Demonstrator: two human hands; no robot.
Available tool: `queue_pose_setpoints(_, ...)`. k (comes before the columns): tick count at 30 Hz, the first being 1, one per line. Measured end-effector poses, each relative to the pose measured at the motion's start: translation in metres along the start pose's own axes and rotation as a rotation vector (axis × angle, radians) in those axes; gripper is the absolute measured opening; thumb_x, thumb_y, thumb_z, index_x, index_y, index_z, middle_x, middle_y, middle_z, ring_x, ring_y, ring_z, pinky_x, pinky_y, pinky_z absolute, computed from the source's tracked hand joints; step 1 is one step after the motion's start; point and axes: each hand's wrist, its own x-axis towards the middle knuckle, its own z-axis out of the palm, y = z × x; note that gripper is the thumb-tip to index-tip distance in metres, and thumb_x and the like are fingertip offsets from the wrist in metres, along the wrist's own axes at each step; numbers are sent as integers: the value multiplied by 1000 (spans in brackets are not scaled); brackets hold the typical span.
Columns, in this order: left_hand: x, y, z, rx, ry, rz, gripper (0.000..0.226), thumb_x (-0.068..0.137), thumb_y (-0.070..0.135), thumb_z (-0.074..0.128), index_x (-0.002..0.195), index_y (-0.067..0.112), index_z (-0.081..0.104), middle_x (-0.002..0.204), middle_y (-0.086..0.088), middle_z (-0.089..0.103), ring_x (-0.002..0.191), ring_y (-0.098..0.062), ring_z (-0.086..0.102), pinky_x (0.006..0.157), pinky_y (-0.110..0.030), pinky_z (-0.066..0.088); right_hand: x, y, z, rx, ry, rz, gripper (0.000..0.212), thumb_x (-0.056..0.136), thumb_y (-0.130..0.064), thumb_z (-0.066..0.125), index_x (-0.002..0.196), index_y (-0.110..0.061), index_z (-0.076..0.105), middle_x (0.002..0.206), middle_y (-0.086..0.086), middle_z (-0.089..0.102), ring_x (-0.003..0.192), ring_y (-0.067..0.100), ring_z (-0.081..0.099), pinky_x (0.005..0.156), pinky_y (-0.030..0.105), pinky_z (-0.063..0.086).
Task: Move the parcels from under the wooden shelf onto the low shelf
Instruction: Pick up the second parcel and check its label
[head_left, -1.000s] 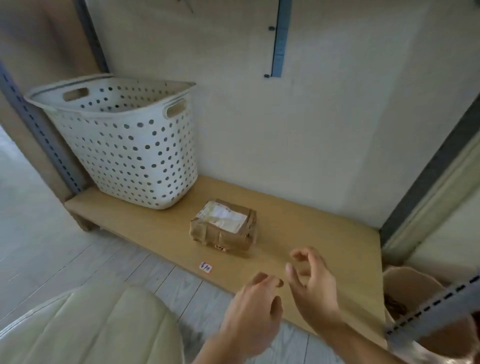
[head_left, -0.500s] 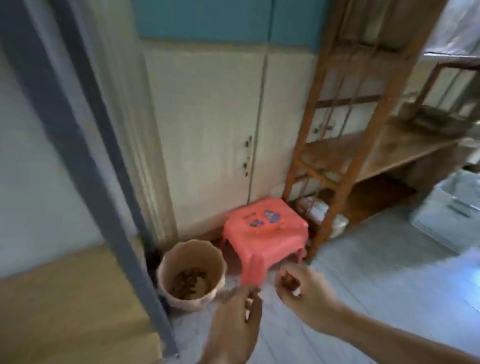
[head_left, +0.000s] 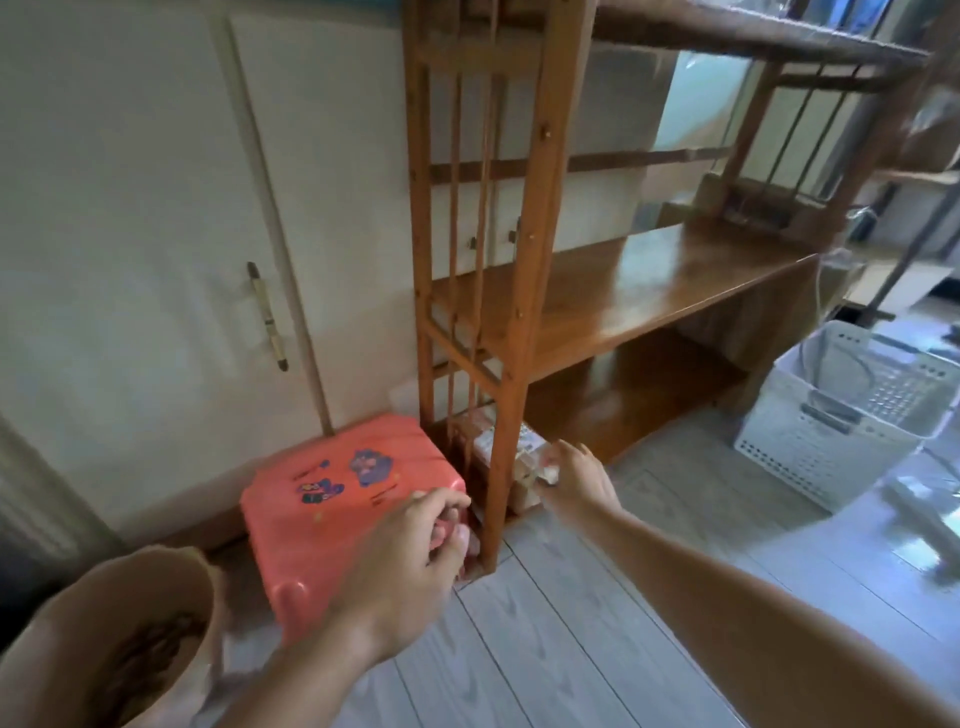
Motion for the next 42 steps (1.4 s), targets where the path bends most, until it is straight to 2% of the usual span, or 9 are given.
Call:
queue_pose_setpoints(4, 22, -2, 23, 41, -7, -72, 23, 98, 26, 58, 110, 45, 60, 109, 24, 61, 108, 21, 50, 74, -2, 45, 75, 20, 38, -57, -214, 122, 80, 66, -33, 83, 136, -25, 44, 146, 15, 36, 134, 36, 38, 103, 49, 46)
queue_pose_setpoints(11, 10, -2, 35, 19, 37, -296, 30, 89, 20, 69, 92, 51, 68, 110, 47, 58, 96, 14, 65, 87, -15, 49, 45, 41, 50, 223, -193, 450, 97, 58, -48, 83, 136, -19, 33, 131, 19, 46, 124, 39, 45, 104, 46, 44)
queue_pose_setpoints(17, -15, 9, 20, -136, 46, -442, 44, 92, 9, 68, 84, 52, 69, 100, 1, 77, 91, 15, 67, 72, -3, 49, -61, 15, 29, 628, -221, 797, 107, 61, -59, 83, 138, -4, 33, 127, 22, 47, 121, 39, 49, 102, 46, 46)
queue_pose_setpoints(21, -32, -3, 15, -372, 55, -577, 19, 91, 39, 66, 103, 53, 64, 117, 7, 67, 103, -9, 72, 81, -22, 53, -127, -25, 18, 738, -38, 568, 95, 32, -68, 74, 107, -13, 58, 84, -1, 59, 83, 25, 64, 85, 30, 55)
queue_pose_setpoints(23, -39, -11, 19, -623, 28, -642, 45, 74, 65, 69, 116, 53, 57, 132, 5, 61, 116, -18, 68, 87, -35, 56, -153, -44, 20, 693, 98, 395, 80, 26, -68, 71, 91, -23, 60, 76, -5, 59, 70, 20, 63, 66, 23, 53)
queue_pose_setpoints(26, -48, -22, 18, -854, 142, -538, 74, 64, 50, 81, 132, 44, 53, 123, 1, 76, 108, -18, 75, 77, -32, 60, -176, -69, 20, 604, 148, 136, 79, 25, -55, 90, 87, -25, 51, 78, -2, 55, 74, 24, 59, 53, 20, 38)
queue_pose_setpoints(32, -67, -31, -36, -1016, 436, -241, 91, 60, 13, 82, 144, 21, 49, 125, -13, 75, 118, -33, 69, 94, -54, 56, -171, -96, -8, 500, -77, -294, 93, 32, -61, 83, 113, -40, 44, 116, -14, 50, 105, 12, 56, 82, 32, 56)
queue_pose_setpoints(39, -86, -41, -80, -1096, 436, -59, 95, 61, 2, 82, 141, 37, 43, 125, -18, 70, 110, -38, 71, 77, -63, 57, -152, -134, -22, 1167, -670, -75, 79, 52, -22, 95, 120, -31, 56, 107, 6, 78, 96, 29, 78, 81, 58, 62)
queue_pose_setpoints(42, -96, -57, -91, -1144, 499, -126, 85, 60, 6, 86, 131, 35, 49, 119, -18, 73, 100, -39, 75, 80, -71, 51, -152, -144, -13, 1067, -607, -147, 68, 57, -15, 89, 116, -25, 56, 103, 3, 78, 91, 17, 79, 70, 38, 66)
